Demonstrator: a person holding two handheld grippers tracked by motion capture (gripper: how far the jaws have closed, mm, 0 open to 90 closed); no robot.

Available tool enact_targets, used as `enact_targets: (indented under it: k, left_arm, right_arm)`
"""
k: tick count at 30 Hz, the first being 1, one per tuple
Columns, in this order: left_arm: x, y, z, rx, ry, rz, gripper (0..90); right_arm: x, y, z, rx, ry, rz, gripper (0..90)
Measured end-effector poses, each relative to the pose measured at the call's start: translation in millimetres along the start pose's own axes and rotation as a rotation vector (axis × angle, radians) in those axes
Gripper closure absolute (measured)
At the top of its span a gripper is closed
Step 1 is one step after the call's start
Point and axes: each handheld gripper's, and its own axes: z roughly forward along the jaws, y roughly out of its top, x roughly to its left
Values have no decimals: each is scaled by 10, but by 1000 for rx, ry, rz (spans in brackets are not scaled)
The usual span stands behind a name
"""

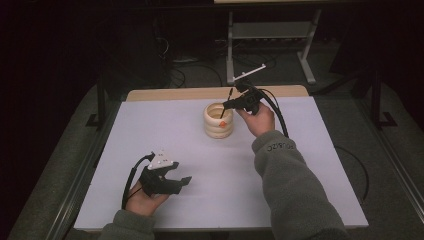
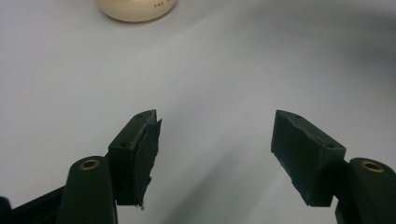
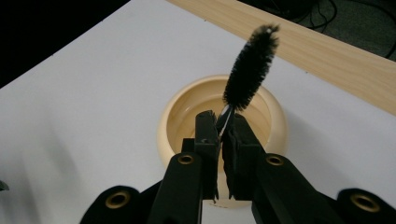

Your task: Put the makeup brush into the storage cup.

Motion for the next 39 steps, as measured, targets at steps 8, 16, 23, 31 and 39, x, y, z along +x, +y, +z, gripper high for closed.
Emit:
enact_targets:
  k: [8, 16, 23, 31, 39]
  left_arm:
    - [-3, -2, 6, 2, -1, -2, 319]
    - [0, -2, 6, 4, 2, 0, 318]
    - [6, 0, 4, 7, 4, 5, 314]
    - [14, -6, 4, 2, 4, -3, 309]
    - [15, -2, -10, -4, 13, 0, 309]
  right_arm:
    - [-24, -56, 43, 9, -7, -5, 821]
    - [-82, -140, 36, 4, -27, 27, 691]
    - [-137, -227, -28, -11, -37, 42, 617]
    - [-183, -338, -105, -34, -25, 44, 575]
    - [-222, -470, -226, -76, -18, 57, 516]
